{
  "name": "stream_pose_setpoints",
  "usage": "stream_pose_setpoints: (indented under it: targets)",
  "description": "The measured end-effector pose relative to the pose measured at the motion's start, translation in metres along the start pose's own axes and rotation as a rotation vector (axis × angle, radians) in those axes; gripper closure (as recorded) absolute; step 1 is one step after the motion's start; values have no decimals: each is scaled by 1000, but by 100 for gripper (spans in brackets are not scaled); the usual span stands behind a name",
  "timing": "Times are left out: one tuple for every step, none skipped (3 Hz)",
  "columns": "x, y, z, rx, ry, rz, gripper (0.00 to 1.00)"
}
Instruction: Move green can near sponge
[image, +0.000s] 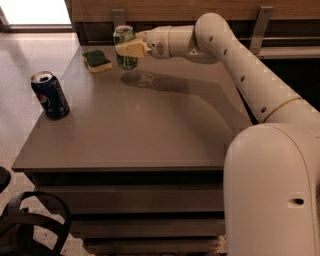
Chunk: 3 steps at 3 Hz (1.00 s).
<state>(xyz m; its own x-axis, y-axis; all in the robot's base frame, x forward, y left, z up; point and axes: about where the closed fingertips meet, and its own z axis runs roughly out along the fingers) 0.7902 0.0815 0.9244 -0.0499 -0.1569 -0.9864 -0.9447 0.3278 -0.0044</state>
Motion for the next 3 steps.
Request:
stream_pose_setpoints:
  targets:
    - [16,-28,10,29,8,21,100]
    - [31,-48,9,78,30,33,100]
    - [44,-60,8,129,41,38,100]
